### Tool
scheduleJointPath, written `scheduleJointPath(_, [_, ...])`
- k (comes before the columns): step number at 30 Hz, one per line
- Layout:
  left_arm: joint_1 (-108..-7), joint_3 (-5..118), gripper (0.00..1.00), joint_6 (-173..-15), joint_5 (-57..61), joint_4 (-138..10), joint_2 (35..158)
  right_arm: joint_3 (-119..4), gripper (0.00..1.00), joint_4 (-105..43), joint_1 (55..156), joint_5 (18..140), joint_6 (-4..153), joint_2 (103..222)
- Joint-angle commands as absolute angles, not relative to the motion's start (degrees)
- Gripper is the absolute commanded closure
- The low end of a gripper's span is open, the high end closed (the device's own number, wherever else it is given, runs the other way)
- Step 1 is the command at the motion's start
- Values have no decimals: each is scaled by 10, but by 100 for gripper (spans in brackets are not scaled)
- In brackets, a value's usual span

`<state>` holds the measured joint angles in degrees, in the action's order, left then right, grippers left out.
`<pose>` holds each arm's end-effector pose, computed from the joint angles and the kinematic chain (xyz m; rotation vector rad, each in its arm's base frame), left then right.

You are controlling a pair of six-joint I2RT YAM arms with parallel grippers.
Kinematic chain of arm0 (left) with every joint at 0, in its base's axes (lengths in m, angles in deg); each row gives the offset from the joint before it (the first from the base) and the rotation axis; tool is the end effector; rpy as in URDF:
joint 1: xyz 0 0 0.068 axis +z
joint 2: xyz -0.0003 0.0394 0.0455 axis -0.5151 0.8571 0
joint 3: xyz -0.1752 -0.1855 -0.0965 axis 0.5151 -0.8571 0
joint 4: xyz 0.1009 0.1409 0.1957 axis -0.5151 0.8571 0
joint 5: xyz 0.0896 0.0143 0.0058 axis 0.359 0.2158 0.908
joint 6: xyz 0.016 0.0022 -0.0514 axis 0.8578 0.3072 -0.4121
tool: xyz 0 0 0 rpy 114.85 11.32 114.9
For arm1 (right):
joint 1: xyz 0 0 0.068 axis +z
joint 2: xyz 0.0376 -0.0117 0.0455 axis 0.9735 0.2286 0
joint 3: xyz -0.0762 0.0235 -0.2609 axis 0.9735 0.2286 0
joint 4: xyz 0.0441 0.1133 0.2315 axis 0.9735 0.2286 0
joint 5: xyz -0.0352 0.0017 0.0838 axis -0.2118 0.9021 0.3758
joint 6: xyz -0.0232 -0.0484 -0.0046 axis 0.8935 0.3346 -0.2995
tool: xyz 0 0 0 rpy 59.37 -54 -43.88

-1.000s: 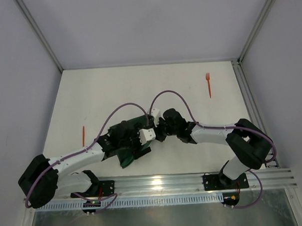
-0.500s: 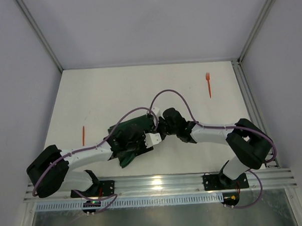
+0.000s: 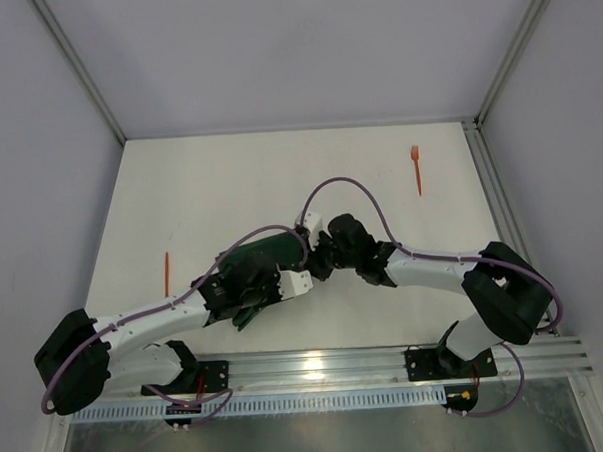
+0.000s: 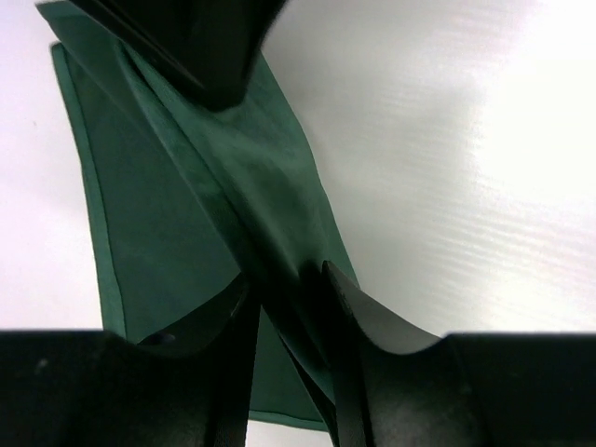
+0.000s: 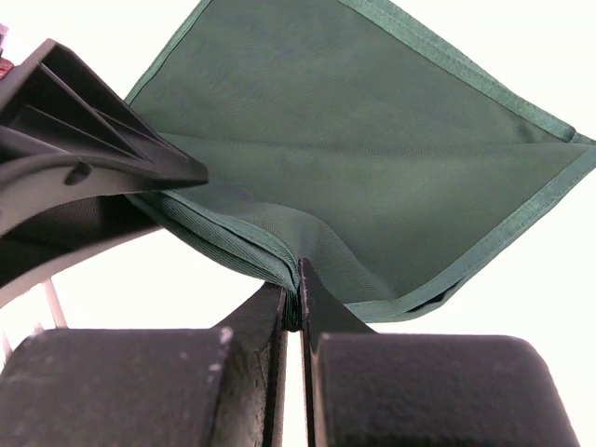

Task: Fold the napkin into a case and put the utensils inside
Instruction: Pick up the upper triangle-folded napkin from the center of the board.

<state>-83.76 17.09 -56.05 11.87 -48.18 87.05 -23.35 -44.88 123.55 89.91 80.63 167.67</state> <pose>0.1369 -0.1783 0.1921 1.5101 1.8535 -0.1865 0.2053 0.2351 0.1911 -1.0476 1.9381 0.8250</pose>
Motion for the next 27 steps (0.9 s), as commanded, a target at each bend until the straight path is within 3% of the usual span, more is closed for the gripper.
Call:
scheduleJointPath(1, [-836,162,67,-524,134,-427,878,-230,96,-460,1235,899,807,1652])
scheduleJointPath(22, [-831,121,77,-485,176,-296,809,-220,96,-452,1235,900,821,1640])
scheduleJointPath(27, [-813,117,83,-490,173,-282,795,-217,96,-451,1235,903,824,1639])
